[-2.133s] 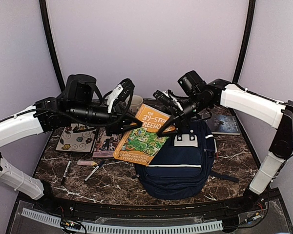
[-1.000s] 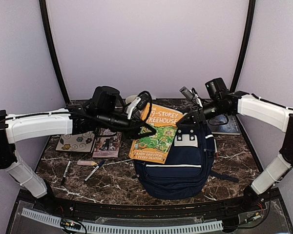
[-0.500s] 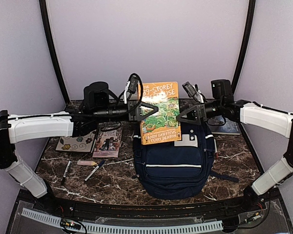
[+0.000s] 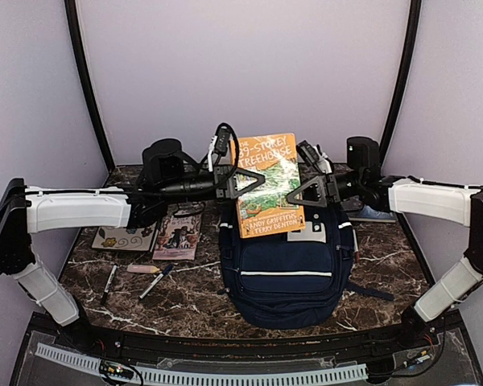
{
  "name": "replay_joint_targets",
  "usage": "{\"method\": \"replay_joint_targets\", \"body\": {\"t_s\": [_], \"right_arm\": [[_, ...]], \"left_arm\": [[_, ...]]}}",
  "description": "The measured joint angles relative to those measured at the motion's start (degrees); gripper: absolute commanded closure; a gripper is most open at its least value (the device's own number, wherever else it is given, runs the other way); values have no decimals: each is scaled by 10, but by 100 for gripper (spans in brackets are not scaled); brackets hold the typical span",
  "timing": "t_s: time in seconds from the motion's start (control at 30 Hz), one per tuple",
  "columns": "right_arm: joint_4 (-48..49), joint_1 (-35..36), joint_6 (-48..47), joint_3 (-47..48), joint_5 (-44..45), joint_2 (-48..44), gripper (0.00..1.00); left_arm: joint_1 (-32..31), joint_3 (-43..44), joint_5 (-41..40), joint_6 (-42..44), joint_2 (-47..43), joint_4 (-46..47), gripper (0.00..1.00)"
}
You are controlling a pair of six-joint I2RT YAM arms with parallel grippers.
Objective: Pack the student bag
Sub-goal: Pass from the left arm to the right, then pick up the largest pocket of the bag from the student bag.
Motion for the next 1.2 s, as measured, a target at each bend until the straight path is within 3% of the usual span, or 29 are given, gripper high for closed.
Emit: {"method": "replay_joint_targets", "body": {"t_s": [0.1, 0.2, 0.33, 0.57, 0.73, 0.87, 1.0, 1.2], "right_arm": [[38, 0, 37, -11, -4, 0, 82], [51, -10, 64, -19, -2, 0, 93], [31, -45, 61, -20, -2, -3, 100], [-226, -210, -130, 29, 79, -31, 100], [-363, -272, -249, 23, 145, -111, 100], [-416, -292, -306, -3, 184, -174, 100], [-445, -293, -333, -30, 222, -207, 100], [-449, -299, -338, -52, 254, -216, 100]], "left_arm": [[0, 0, -2, -8, 10, 5, 96], [0, 0, -5, -15, 19, 14, 61], [-1, 5, -24, -6, 32, 2, 45], [-5, 7, -75, 45, 63, -101, 43], [-66, 70, -111, 162, 109, -234, 48], [-138, 149, -127, 288, 158, -332, 48], [-190, 169, -133, 391, 178, -388, 49], [-215, 198, -138, 487, 213, -447, 47]]}}
